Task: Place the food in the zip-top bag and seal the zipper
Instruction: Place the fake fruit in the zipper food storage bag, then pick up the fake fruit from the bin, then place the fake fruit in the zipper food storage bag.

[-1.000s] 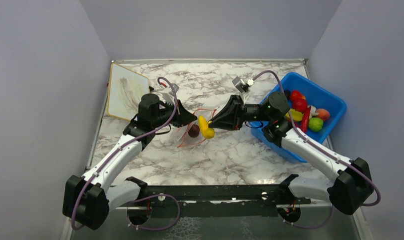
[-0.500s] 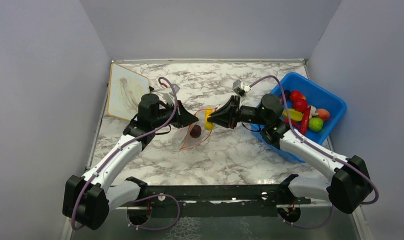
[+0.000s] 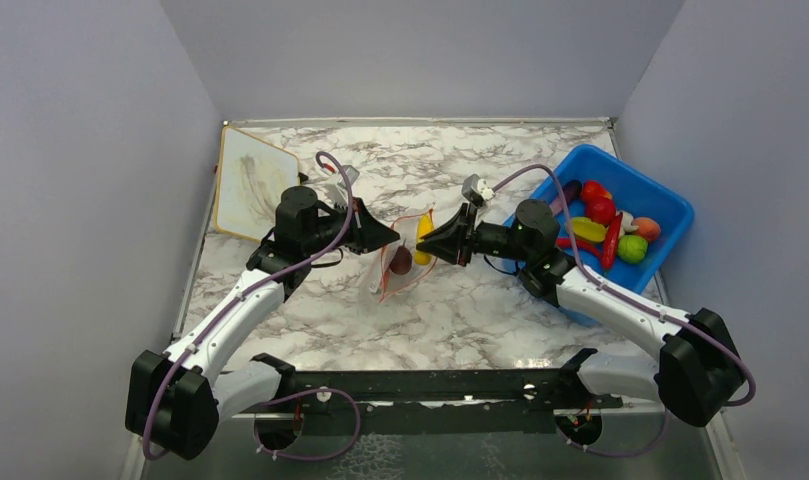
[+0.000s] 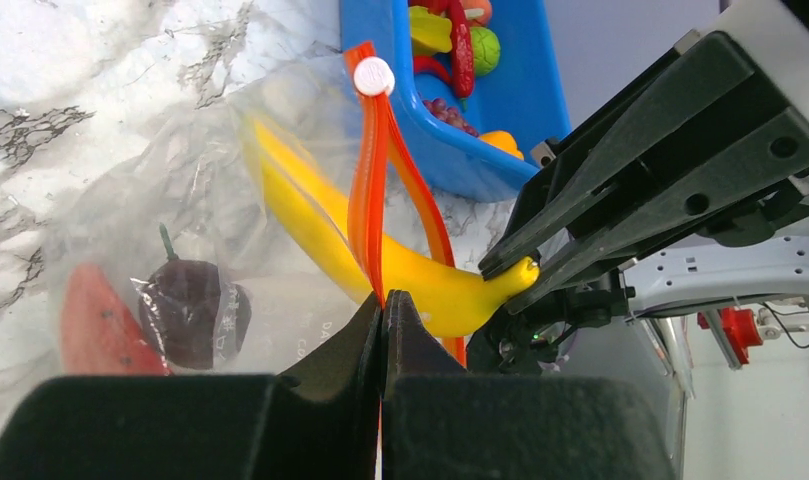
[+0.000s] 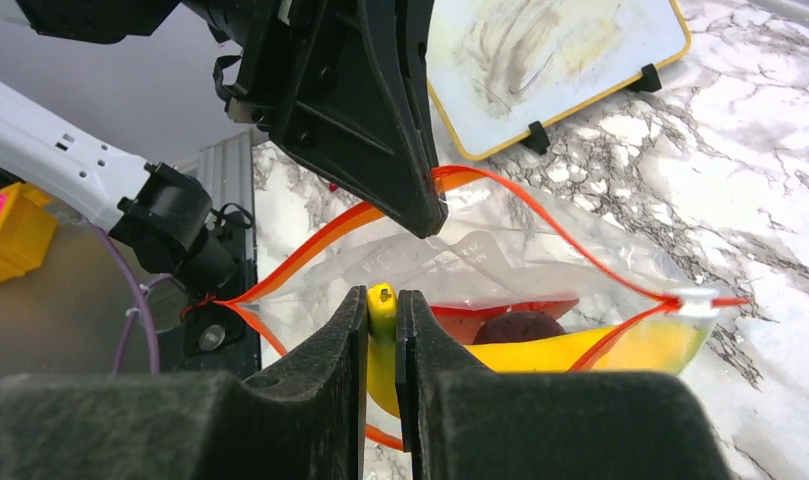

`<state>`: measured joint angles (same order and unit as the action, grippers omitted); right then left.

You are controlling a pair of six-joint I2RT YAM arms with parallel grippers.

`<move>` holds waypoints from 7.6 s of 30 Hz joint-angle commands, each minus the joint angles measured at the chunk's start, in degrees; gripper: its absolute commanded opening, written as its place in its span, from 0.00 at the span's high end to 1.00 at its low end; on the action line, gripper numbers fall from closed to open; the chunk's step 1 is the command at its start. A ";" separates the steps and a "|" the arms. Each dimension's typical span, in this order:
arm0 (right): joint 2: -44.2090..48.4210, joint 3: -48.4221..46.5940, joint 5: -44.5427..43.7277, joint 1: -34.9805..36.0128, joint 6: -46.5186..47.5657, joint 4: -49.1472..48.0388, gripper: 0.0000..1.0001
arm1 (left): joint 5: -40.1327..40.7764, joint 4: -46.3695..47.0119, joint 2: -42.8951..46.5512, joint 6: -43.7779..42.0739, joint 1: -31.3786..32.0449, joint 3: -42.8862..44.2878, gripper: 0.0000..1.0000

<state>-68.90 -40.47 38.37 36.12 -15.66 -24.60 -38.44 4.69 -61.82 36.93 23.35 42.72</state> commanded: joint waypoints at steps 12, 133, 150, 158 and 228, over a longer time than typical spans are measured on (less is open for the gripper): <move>-3.26 2.53 -2.50 3.08 4.94 -10.18 0.96 | -3.20 4.89 0.21 3.06 0.00 1.54 1.00; -28.70 -25.98 -61.91 -47.81 -60.75 68.46 0.53 | 11.71 -5.08 9.00 -18.56 0.46 -1.59 1.00; -13.84 -14.97 -59.13 -47.72 -45.07 55.96 0.81 | 12.09 -5.12 9.22 -18.47 0.46 -1.66 1.00; -1.22 -9.07 -47.73 -47.72 -33.20 46.11 0.84 | 12.96 -4.25 8.96 -16.88 0.46 -1.76 1.00; -6.39 -18.00 -35.88 8.97 -42.58 35.15 0.53 | 8.52 4.39 -1.39 -6.72 1.06 3.09 1.00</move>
<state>-74.39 -56.47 6.11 44.91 -58.39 10.59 -27.59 8.08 -64.95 29.63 24.12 46.35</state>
